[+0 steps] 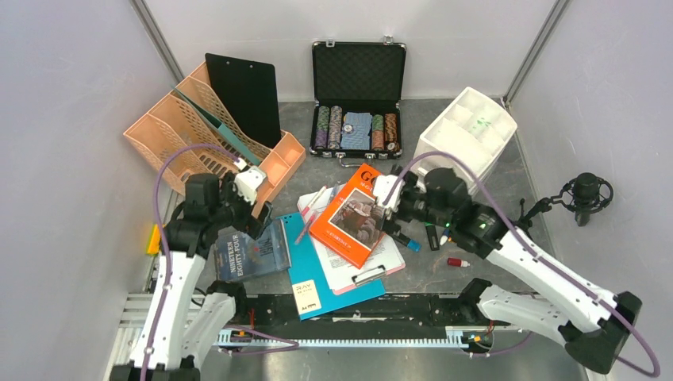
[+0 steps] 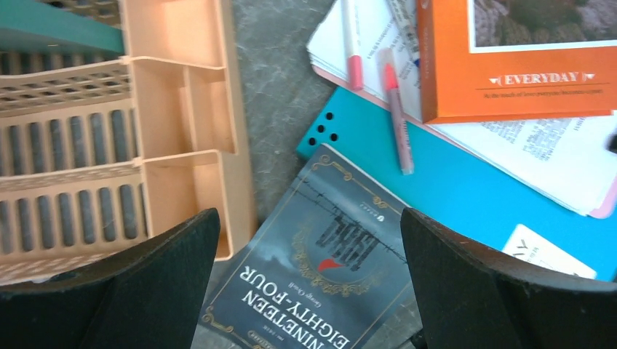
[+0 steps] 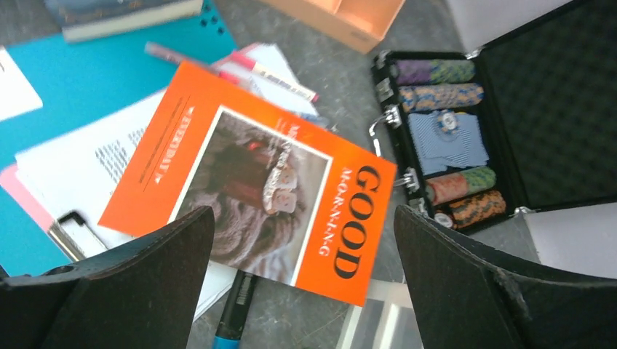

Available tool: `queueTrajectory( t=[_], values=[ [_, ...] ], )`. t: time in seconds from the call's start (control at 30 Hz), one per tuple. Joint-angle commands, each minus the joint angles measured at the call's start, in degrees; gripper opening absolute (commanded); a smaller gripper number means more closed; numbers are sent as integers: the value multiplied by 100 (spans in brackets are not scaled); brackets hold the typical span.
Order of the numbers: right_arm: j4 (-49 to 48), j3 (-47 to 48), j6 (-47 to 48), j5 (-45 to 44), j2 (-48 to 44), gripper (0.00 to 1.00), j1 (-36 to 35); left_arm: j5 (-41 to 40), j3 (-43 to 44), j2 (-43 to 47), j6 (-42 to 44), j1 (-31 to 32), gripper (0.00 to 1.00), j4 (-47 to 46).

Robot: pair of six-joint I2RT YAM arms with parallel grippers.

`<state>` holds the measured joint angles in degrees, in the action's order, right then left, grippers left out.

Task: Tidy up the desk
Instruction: Pick up the book from the center of the board.

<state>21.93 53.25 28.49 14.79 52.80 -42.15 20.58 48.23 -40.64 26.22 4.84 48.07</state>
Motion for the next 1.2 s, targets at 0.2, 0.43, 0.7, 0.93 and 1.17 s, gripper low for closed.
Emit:
queueTrajectory(
  t=[0.2,0.43,0.7,0.93,1.17],
  values=[
    [-563,-1716,1057,-1333,-161,96,-533,1613,885,-1789,-494,155,100,-696],
    [-932,-2469,1517,-2021,-6,88,-534,1216,961,-3063,-1268,1326,100,-2008],
    [-1311,-2687,1419,-2583,447,82,-528,1071,1567,-4791,-2304,1794,100,-2970],
    [-1668,-2914,1561,-3252,548,77,-527,1614,2153,-5712,-2980,1805,100,-3007],
    [-2128,-3073,2376,-3310,766,82,-531,1740,2518,-6229,-3322,1825,100,-2923]
  ],
)
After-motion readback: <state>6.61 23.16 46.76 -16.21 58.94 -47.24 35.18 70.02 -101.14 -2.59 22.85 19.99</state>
